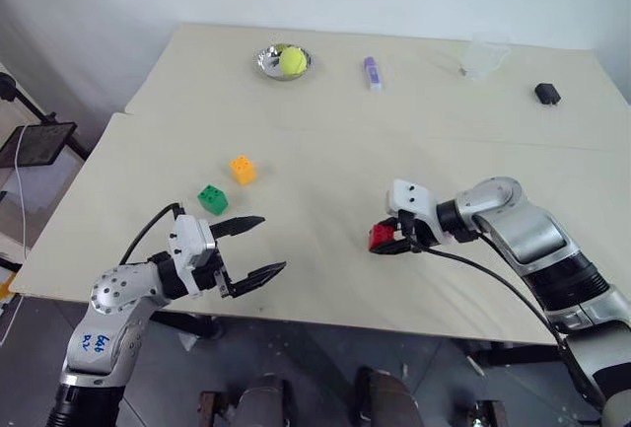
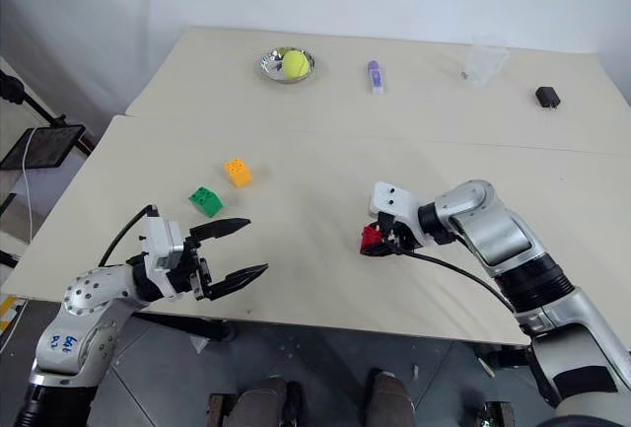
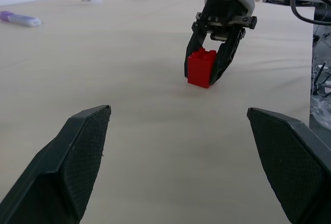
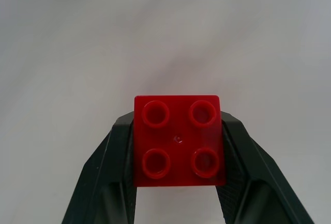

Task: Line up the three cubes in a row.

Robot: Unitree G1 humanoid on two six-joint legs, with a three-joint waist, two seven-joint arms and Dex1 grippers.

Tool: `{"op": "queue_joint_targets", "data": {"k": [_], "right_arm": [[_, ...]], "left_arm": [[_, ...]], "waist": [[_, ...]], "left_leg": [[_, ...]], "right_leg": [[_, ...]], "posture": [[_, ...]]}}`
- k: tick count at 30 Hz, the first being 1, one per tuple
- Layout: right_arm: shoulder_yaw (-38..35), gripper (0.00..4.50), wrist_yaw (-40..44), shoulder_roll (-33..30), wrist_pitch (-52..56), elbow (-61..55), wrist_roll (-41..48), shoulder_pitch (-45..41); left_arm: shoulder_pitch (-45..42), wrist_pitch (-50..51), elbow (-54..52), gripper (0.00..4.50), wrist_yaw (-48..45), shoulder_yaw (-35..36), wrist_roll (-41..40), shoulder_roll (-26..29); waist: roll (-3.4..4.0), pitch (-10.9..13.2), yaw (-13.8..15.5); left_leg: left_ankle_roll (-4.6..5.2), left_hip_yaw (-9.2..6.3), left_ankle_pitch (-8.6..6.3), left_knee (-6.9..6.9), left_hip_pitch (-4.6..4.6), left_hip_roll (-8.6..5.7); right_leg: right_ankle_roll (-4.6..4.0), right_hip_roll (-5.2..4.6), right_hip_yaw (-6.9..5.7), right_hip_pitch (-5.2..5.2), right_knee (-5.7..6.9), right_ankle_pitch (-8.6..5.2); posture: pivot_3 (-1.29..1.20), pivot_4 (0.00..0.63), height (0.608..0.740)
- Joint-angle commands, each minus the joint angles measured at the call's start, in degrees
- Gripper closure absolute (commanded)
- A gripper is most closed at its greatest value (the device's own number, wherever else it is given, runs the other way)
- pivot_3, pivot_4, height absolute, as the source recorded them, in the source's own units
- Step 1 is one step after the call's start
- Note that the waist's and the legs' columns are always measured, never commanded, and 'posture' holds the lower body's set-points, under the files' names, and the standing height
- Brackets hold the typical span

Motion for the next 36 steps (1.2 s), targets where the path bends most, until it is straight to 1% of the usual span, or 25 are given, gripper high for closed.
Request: {"op": "queue_joint_targets", "data": {"k": [1,3,4,5,6,7,8,9,10,11,13,15,18,21,22,24,25,26,28,31,33,36], "right_arm": [[0.16,2.99,0.67,0.95,-1.85,0.78,-1.8,-0.82],[0.08,2.25,1.46,1.31,-3.62,1.35,-2.37,-0.88],[-0.42,2.05,1.72,1.55,-4.44,1.56,-2.3,-0.94],[-1.27,1.72,1.5,1.84,-5.22,1.81,-2.04,-0.96],[-2.35,1.35,1.41,2.07,-6.12,2.04,-1.47,-0.94],[-3.56,1.11,1.7,2.12,-7.56,2.12,-0.59,-0.72],[-5.1,0.68,2.3,2.01,-9.52,2.05,0.62,-0.19],[-7.07,0.43,2.78,2.03,-12.27,2.0,1.99,0.6],[-9.48,0.03,2.86,2.52,-15.47,2.08,3.61,1.52],[-12.16,0.03,2.61,3.25,-17.7,1.89,5.59,2.6],[-20.39,0.03,6.66,4.63,-23.28,0.26,14.26,7.2],[-25.95,0.03,9.17,4.96,-24.86,-1.28,19.92,11.88],[-31.39,0.03,6.11,6.64,-25.37,-2.89,23.45,18.51],[-34.87,0.03,4.65,9.58,-32.93,-1.32,22.7,23.85],[-35.61,0.03,4.65,10.34,-35.21,-0.28,22.32,25.12],[-36.03,0.03,4.91,10.02,-34.69,0.55,22.57,27.06],[-36.21,0.03,4.92,10.31,-37.03,1.32,21.9,27.21],[-36.1,0.03,5.34,9.96,-36.8,1.27,22.18,27.59],[-36.57,0.03,6.36,10.02,-38.8,1.8,22.64,28.37],[-35.92,0.03,7.98,9.68,-38.46,-0.19,23.75,28.53],[-35.31,0.03,8.34,9.65,-38.23,-1.26,23.89,28.57],[-34.58,0.03,8.08,9.9,-37.19,-3.08,24.38,28.87]], "left_arm": [[0.45,-0.84,-1.69,0.0,0.21,1.05,-0.65,0.59],[0.84,-0.76,-1.94,0.0,0.41,1.62,-0.79,0.75],[1.12,-0.75,-2.0,0.0,0.57,2.0,-0.79,0.85],[1.4,-0.93,-2.04,0.0,0.82,2.39,-0.64,0.91],[1.69,-1.18,-1.88,0.0,1.09,2.88,-0.5,0.94],[2.08,-1.53,-1.61,0.0,1.46,3.57,-0.45,0.9],[2.59,-2.05,-1.39,0.0,2.16,4.47,-0.31,0.69],[3.2,-2.47,-1.25,0.0,3.09,5.62,-0.38,0.3],[3.97,-2.86,-1.0,0.0,4.16,7.04,-0.64,-0.19],[4.97,-3.76,-0.5,0.0,5.34,8.71,-0.53,-0.71],[8.56,-5.16,0.33,0.0,9.82,14.85,-1.88,-3.51],[12.15,-5.86,0.69,0.0,14.27,20.67,-3.65,-6.86],[16.29,-6.11,1.41,0.0,18.87,27.2,-6.35,-10.71],[20.26,-6.29,3.07,0.0,19.06,30.94,-7.75,-11.86],[21.24,-6.26,3.23,0.0,18.53,30.92,-7.59,-11.67],[21.92,-6.0,3.28,0.0,18.02,30.54,-7.65,-11.0],[21.71,-5.86,3.46,0.0,17.9,30.41,-7.88,-10.57],[20.96,-5.68,3.63,0.0,17.81,30.14,-7.94,-9.85],[17.89,-4.78,4.17,0.0,17.28,28.32,-7.22,-7.54],[10.72,-4.09,8.63,0.0,17.43,23.62,-3.38,-4.15],[7.47,-4.43,11.8,0.0,17.35,21.53,-1.94,-3.46],[1.37,-5.69,16.53,0.0,17.53,17.43,0.63,-3.92]], "waist": [[0.0,0.0,-0.47],[0.0,0.0,-0.76],[0.0,0.0,-0.81],[0.0,0.0,-0.83],[0.0,0.0,-0.83],[0.0,0.0,-0.84],[0.0,0.0,-0.83],[0.0,0.0,-0.83],[0.0,0.0,-0.82],[0.0,0.0,-0.81],[0.0,0.0,-0.79],[-0.02,0.0,-0.73],[-0.02,0.0,-0.61],[-0.08,-0.04,-0.66],[-0.08,-0.04,-0.65],[-0.07,-0.04,-0.63],[-0.08,-0.04,-0.65],[-0.08,-0.04,-0.65],[-0.08,-0.04,-0.66],[-0.06,-0.05,-0.3],[-0.05,-0.06,-0.63],[-0.02,-0.08,-0.97]], "left_leg": [[0.0,0.01,0.0,0.02,0.0,0.0],[0.0,0.02,0.0,0.06,0.01,0.0],[0.0,0.02,0.0,0.06,0.02,0.01],[0.0,0.02,0.0,0.06,0.02,0.01],[0.0,0.02,0.0,0.06,0.02,0.02],[0.0,0.02,0.0,0.05,0.02,0.02],[0.0,0.02,0.0,0.05,0.02,0.02],[0.0,0.03,0.0,0.05,0.02,0.03],[0.0,0.02,0.0,0.05,0.02,0.03],[0.0,0.02,0.0,0.05,0.02,0.03],[0.0,0.03,-0.01,0.04,0.02,0.02],[0.02,0.0,-0.03,-0.01,0.07,0.04],[0.07,0.01,-0.09,-0.04,0.1,0.04],[0.09,0.02,-0.1,0.08,0.14,0.05],[0.1,0.04,-0.1,0.1,0.15,0.05],[0.14,0.09,-0.12,0.17,0.2,0.05],[0.17,0.07,-0.13,0.21,0.19,0.04],[0.19,0.06,-0.14,0.26,0.19,0.06],[0.2,-0.01,-0.14,0.31,0.21,0.11],[0.18,-0.01,-0.13,0.34,0.26,0.1],[0.16,0.01,-0.12,0.34,0.26,0.11],[0.16,0.06,-0.17,0.29,0.34,0.12]], "right_leg": [[0.0,0.0,0.02,0.0,0.02,0.0],[0.0,0.0,0.04,0.0,0.07,0.0],[0.0,0.0,0.06,-0.01,0.09,0.0],[0.0,0.0,0.06,-0.02,0.12,0.0],[0.0,0.0,0.06,-0.04,0.14,0.0],[0.0,0.0,0.06,-0.05,0.16,0.0],[0.0,0.0,0.06,-0.07,0.17,0.0],[0.0,0.0,0.06,-0.07,0.17,0.0],[0.0,0.0,0.06,-0.07,0.17,0.0],[0.0,0.0,0.06,-0.06,0.16,0.0],[0.0,0.0,0.06,-0.04,0.13,0.0],[0.01,0.0,0.05,0.03,0.06,0.01],[0.08,-0.01,0.05,0.06,0.02,0.04],[0.08,-0.01,0.07,0.13,0.04,0.05],[0.06,-0.01,0.11,0.14,0.03,0.06],[0.03,-0.01,0.24,0.14,0.05,0.07],[0.02,-0.02,0.31,0.13,0.05,0.07],[0.0,-0.02,0.33,0.12,0.06,0.09],[-0.05,-0.02,0.42,0.08,0.12,0.11],[-0.07,-0.02,0.4,0.07,0.33,0.12],[-0.09,-0.02,0.43,0.02,0.38,0.14],[-0.08,-0.01,0.42,-0.02,0.4,0.14]], "posture": [[0.0,0.15,0.74],[0.0,0.15,0.74],[0.0,0.15,0.74],[0.0,0.15,0.74],[0.0,0.15,0.74],[0.0,0.15,0.74],[0.0,0.15,0.74],[0.0,0.15,0.74],[0.0,0.15,0.74],[0.0,0.15,0.74],[0.0,0.15,0.74],[0.0,0.15,0.74],[0.0,0.15,0.74],[0.0,0.15,0.74],[0.0,0.15,0.74],[0.0,0.15,0.74],[0.0,0.15,0.74],[0.0,0.15,0.74],[0.0,0.15,0.74],[0.0,0.15,0.74],[0.0,0.15,0.74],[0.0,0.15,0.74]]}}
